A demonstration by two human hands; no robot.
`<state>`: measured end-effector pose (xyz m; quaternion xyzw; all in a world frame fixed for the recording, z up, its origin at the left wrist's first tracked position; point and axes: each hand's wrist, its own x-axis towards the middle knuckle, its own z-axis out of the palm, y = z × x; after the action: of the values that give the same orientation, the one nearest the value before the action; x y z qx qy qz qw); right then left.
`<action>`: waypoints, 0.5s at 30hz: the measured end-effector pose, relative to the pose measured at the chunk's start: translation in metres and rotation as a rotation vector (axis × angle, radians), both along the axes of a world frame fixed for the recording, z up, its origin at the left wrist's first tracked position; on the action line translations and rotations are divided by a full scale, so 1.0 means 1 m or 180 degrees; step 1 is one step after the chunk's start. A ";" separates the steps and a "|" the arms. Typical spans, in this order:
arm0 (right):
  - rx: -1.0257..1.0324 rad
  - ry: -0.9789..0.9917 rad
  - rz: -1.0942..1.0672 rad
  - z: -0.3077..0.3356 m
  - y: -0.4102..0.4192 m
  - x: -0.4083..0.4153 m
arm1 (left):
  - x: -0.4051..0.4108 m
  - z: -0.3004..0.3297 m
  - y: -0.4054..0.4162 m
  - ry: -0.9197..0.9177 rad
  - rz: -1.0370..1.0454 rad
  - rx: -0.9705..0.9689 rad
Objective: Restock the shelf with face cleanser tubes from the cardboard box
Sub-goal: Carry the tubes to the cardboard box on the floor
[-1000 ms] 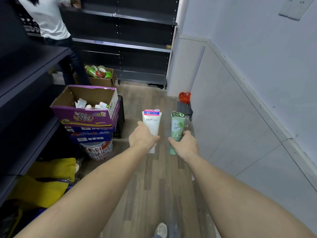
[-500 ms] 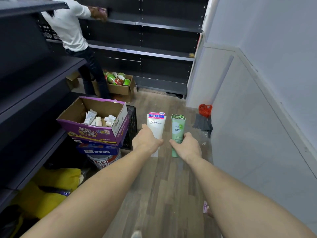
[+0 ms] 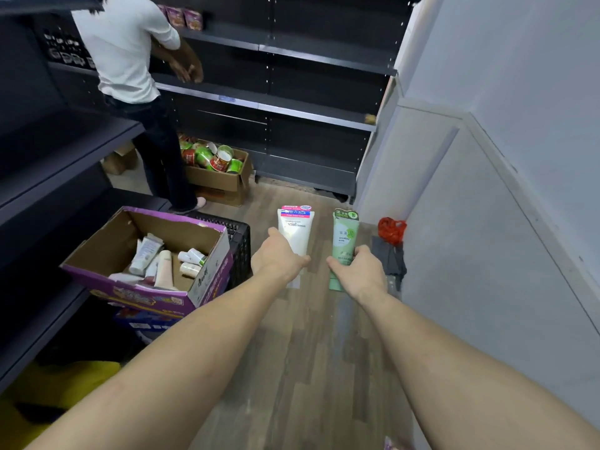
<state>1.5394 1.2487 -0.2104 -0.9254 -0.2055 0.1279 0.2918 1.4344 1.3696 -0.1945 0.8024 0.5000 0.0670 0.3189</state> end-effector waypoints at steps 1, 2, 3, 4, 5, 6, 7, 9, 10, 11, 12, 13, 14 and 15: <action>-0.0015 -0.0002 0.0001 0.000 0.008 0.009 | 0.008 0.000 0.009 0.0008 0.0005 -0.0004; -0.0028 0.0005 0.0011 0.000 0.016 0.018 | 0.017 0.000 0.017 0.0017 0.0005 -0.0001; -0.0032 0.0018 0.0023 -0.001 0.024 0.026 | 0.026 -0.002 0.026 0.0031 0.0000 0.0006; -0.0032 0.0025 0.0031 -0.002 0.033 0.035 | 0.035 -0.003 0.034 0.0049 -0.0006 0.0015; -0.0031 0.0032 0.0037 -0.003 0.041 0.045 | 0.046 -0.004 0.043 0.0063 -0.0001 0.0018; -0.0034 0.0040 0.0051 -0.005 0.050 0.055 | 0.056 -0.006 0.052 0.0075 0.0011 0.0019; -0.0034 0.0050 0.0074 -0.008 0.058 0.065 | 0.067 -0.008 0.060 0.0092 0.0019 0.0017; -0.0008 0.0056 0.0109 -0.014 0.076 0.088 | 0.089 -0.012 0.075 0.0138 0.0036 0.0019; 0.0002 0.0063 0.0118 -0.016 0.085 0.101 | 0.101 -0.014 0.083 0.0150 0.0056 0.0021; -0.0007 0.0077 0.0129 -0.018 0.094 0.114 | 0.114 -0.016 0.091 0.0160 0.0079 0.0024; -0.0034 0.0087 0.0152 -0.021 0.102 0.129 | 0.126 -0.017 0.099 0.0173 0.0103 0.0029; -0.0069 0.0094 0.0179 -0.022 0.110 0.144 | 0.138 -0.019 0.107 0.0193 0.0129 0.0032; -0.0099 0.0097 0.0199 -0.023 0.118 0.158 | 0.151 -0.020 0.114 0.0212 0.0155 0.0037; -0.0122 0.0097 0.0212 -0.024 0.127 0.173 | 0.162 -0.020 0.122 0.0231 0.0183 0.0046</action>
<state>1.7123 1.3758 -0.2340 -0.9214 -0.2292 0.1555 0.2726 1.5964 1.4915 -0.2142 0.7919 0.5335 0.0506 0.2928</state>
